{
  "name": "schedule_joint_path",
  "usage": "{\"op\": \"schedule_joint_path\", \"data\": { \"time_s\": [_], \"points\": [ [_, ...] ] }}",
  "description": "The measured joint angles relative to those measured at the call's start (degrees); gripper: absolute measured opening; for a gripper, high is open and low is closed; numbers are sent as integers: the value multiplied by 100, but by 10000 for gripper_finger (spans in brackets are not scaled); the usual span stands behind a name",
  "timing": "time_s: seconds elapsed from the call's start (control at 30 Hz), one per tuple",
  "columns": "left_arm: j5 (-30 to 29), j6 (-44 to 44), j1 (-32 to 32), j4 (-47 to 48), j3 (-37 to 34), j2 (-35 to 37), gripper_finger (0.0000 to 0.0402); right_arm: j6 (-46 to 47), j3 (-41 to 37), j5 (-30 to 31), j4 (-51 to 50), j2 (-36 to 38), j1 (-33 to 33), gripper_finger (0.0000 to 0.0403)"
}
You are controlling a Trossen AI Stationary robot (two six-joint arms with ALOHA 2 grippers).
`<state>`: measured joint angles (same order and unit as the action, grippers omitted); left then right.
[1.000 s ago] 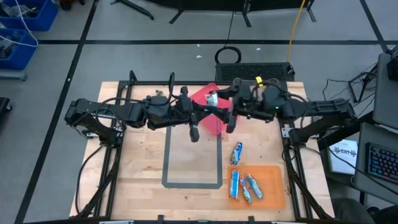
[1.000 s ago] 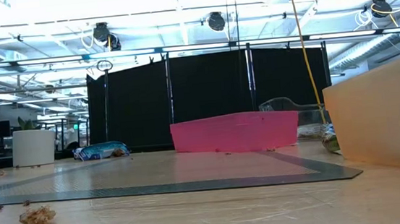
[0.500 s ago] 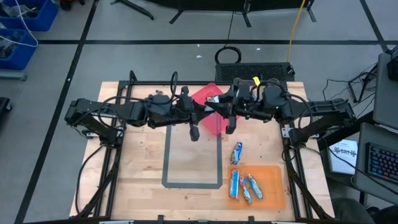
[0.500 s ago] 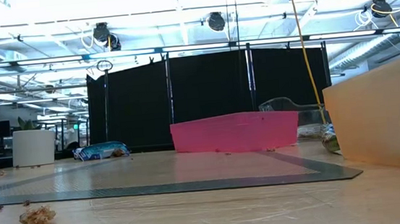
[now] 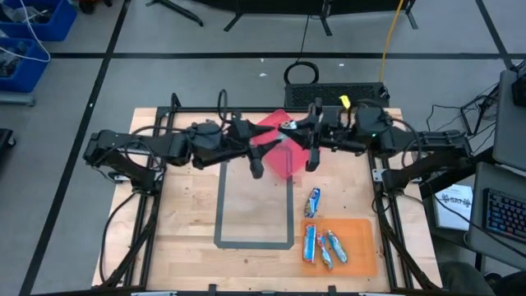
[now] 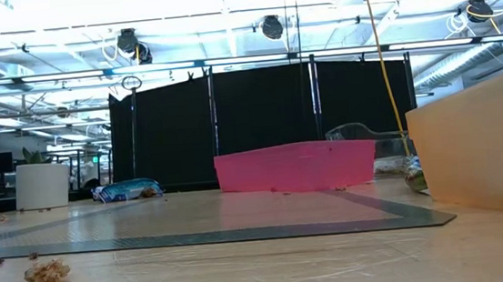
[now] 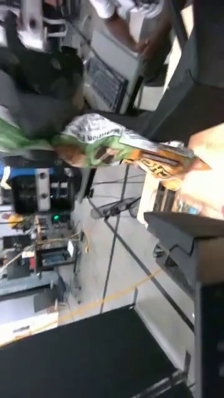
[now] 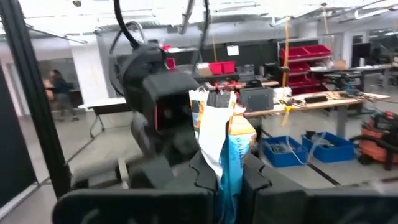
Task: Pick and place Granola Bars by type
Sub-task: Put the yellow granola bar into the transparent bin
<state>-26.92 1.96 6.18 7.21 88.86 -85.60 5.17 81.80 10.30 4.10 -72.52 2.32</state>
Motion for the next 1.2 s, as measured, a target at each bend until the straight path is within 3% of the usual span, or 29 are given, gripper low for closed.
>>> {"op": "schedule_joint_path", "data": {
  "time_s": [0.23, 0.47, 0.6, 0.87, 1.2],
  "points": [
    [71, 75, -326, 497, 9, 490, 278, 123, -4, 444, -1208, 484, -427, 6],
    [146, 652, -630, 1553, 7, 842, 338, 303, -4, 612, -2185, 722, -1383, 5],
    [379, 830, -668, 2136, 7, 932, 348, 414, -4, 606, -2444, 663, -1987, 5],
    [1564, 979, -657, 3011, 7, 959, 349, 910, -4, 450, -3072, 352, -3006, 5],
    [1660, 1023, -654, 3670, 7, 1002, 349, 1009, -4, -304, -3882, -251, -4193, 4]
  ]
}}
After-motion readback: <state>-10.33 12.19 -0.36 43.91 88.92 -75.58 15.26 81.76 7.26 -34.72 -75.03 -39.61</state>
